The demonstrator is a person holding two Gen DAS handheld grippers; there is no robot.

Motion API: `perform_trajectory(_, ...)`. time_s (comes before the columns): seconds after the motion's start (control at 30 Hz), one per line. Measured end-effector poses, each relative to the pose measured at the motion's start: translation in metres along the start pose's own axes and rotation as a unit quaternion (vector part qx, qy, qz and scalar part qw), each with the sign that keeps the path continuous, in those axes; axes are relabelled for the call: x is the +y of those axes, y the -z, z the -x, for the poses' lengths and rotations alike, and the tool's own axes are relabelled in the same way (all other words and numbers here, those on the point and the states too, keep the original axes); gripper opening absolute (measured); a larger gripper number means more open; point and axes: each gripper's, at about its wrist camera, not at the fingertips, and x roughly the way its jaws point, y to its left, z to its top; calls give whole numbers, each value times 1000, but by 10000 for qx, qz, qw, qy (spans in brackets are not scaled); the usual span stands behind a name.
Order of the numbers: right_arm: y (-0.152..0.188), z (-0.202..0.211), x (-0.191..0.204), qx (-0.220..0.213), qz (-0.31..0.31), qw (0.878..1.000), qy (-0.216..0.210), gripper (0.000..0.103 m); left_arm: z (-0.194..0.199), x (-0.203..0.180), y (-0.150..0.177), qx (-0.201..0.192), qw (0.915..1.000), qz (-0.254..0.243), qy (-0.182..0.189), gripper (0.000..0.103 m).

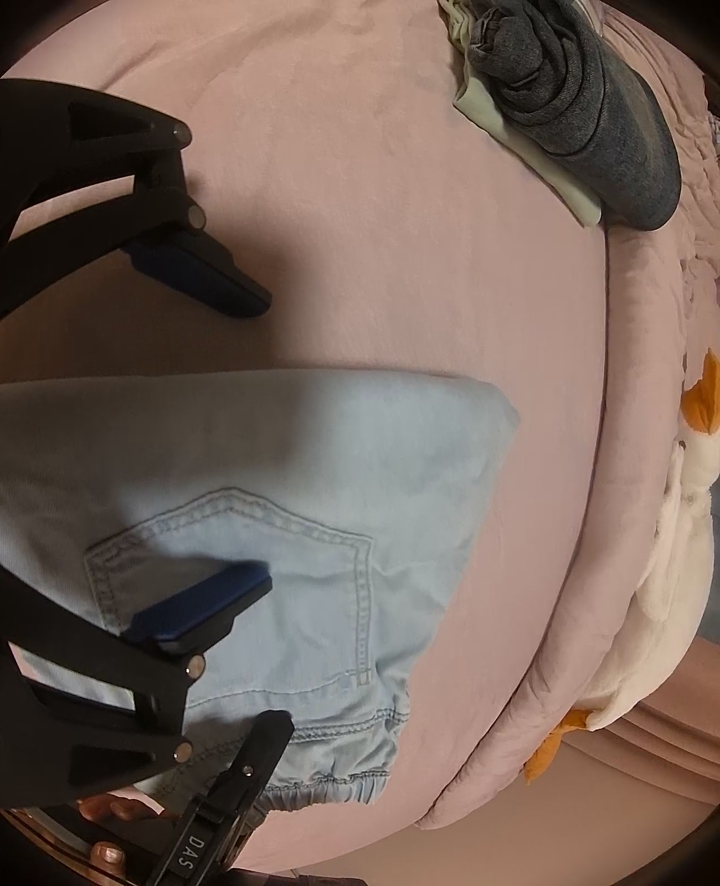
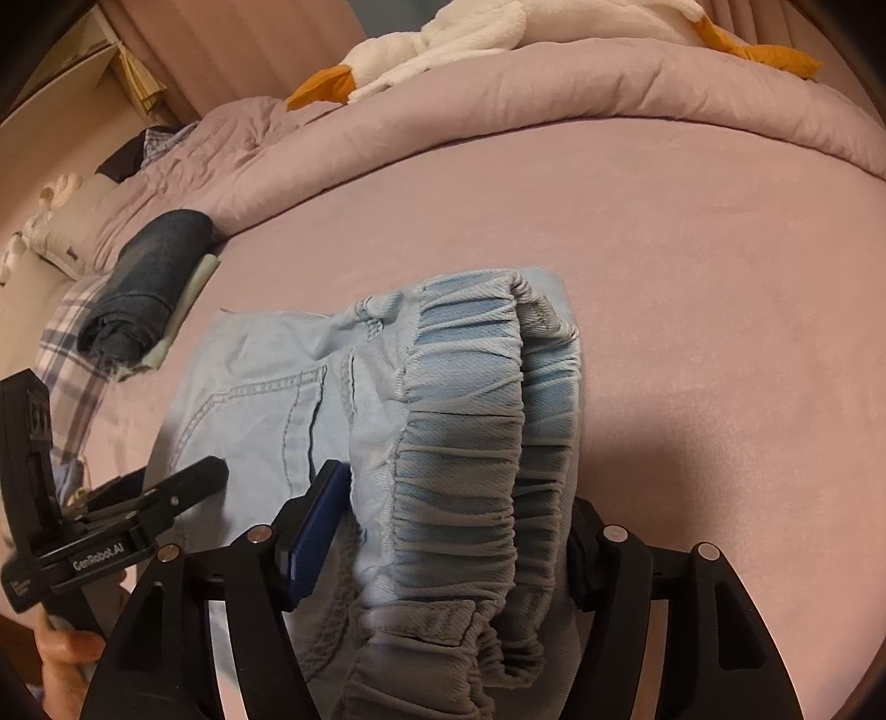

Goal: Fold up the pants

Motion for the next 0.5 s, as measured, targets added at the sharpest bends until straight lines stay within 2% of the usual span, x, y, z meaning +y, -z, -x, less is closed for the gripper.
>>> perform_trajectory(0.5,0,1,0,-39,-23,10000,31,66,3,-2,-1,43,9999,58,-142,92)
